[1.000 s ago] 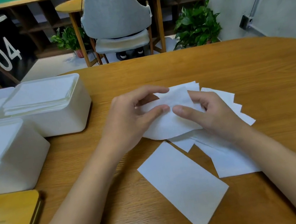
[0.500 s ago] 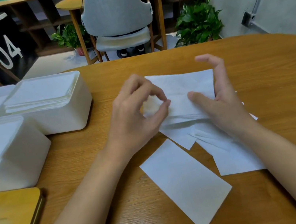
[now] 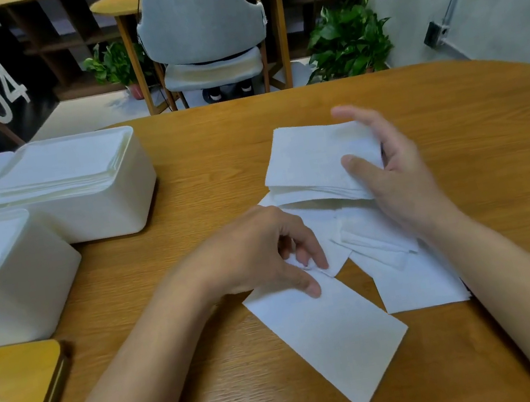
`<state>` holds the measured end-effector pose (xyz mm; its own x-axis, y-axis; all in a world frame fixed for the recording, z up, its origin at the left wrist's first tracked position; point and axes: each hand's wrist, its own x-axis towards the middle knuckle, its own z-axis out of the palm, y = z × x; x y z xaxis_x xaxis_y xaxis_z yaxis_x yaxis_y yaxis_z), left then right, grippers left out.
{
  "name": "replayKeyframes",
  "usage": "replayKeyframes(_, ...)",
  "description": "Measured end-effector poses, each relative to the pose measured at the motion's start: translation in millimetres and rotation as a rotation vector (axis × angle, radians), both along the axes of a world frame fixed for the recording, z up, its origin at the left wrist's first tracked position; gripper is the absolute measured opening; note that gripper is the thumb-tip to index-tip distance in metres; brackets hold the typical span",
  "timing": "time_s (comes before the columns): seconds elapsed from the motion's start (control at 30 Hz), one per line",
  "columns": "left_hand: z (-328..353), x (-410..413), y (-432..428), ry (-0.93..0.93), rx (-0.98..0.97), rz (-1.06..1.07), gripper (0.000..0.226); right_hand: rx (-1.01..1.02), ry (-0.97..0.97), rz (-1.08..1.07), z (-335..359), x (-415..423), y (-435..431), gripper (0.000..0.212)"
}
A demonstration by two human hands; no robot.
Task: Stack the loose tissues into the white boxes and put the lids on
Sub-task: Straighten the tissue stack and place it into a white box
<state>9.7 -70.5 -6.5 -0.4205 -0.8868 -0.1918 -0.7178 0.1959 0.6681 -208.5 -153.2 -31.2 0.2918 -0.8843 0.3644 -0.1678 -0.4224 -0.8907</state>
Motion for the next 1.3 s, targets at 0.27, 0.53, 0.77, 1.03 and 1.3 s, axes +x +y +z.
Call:
replayKeyframes(0.27,1,3,0,0.035,0.015,0.007,0.016,0.089,0.102,0.015,1,2,2,0.037)
replayKeyframes(0.53,-1,-10,6,0.008,0.017,-0.060,0.027,0.087,0.091,0.030,-1,3,1,0.036)
replayKeyframes(0.77,-4,-10,6,0.038,0.025,-0.070,0.009,0.106,0.094,0.040,-3,4,1,0.036)
replayKeyframes(1.03,12,4,3,0.317,-0.056,-0.012,0.007,0.179,0.072,0.036,1,5,6,0.028)
replayKeyframes(1.3,16,16,-1,0.590,-0.082,0.129,0.005,0.438,-0.046,0.117,13,7,14,0.051)
